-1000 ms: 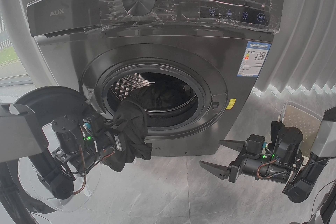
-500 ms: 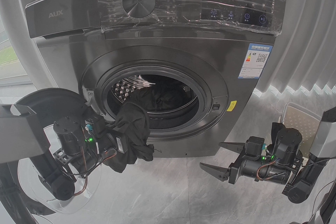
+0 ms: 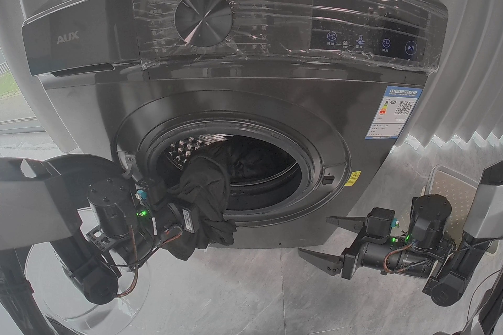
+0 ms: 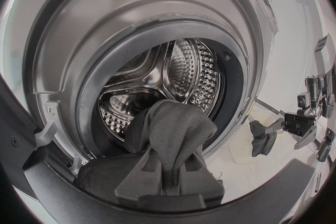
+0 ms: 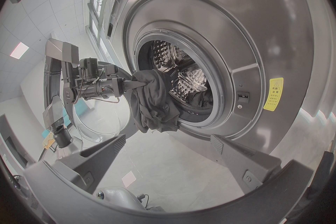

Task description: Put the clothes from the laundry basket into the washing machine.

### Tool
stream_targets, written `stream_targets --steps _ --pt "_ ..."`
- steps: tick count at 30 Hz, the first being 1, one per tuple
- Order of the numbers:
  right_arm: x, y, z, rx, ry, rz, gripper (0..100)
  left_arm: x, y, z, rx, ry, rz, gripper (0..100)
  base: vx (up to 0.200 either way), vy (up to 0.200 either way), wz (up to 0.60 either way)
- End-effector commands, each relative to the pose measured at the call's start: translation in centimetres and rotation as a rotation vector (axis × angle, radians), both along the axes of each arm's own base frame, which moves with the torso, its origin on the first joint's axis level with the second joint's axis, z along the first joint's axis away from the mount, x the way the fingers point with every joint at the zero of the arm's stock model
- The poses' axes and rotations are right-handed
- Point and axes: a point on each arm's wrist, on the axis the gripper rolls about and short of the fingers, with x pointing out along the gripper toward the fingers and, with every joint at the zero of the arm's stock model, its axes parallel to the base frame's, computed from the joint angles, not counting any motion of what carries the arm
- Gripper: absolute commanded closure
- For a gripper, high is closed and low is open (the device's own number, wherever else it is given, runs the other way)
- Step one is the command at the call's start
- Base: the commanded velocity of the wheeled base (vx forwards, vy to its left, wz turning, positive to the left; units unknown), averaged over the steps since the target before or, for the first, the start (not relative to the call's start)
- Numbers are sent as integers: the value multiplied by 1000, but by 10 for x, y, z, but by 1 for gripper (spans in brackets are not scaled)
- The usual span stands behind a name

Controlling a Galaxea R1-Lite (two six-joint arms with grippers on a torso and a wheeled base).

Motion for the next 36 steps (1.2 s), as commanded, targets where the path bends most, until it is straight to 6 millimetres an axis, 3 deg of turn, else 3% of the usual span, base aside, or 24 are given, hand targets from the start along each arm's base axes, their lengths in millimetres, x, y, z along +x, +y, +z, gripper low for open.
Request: stream_targets --steps 1,6,14,22,36 --pt "-2 1 -2 -5 8 8 0 -1 -5 0 -2 -3 -12 100 0 0 0" --pt "-6 3 -2 -9 13 23 0 0 -7 -1 -2 -3 -17 100 0 0 0" --pt "-8 5 -6 -19 27 31 0 26 -26 -1 -14 -62 -24 100 0 0 0" --pt "-9 6 -6 -19 27 36 0 56 -40 -25 -45 -45 -25 100 0 0 0" --pt "-8 5 -7 -21 29 32 0 90 -62 -33 -139 -92 6 100 0 0 0"
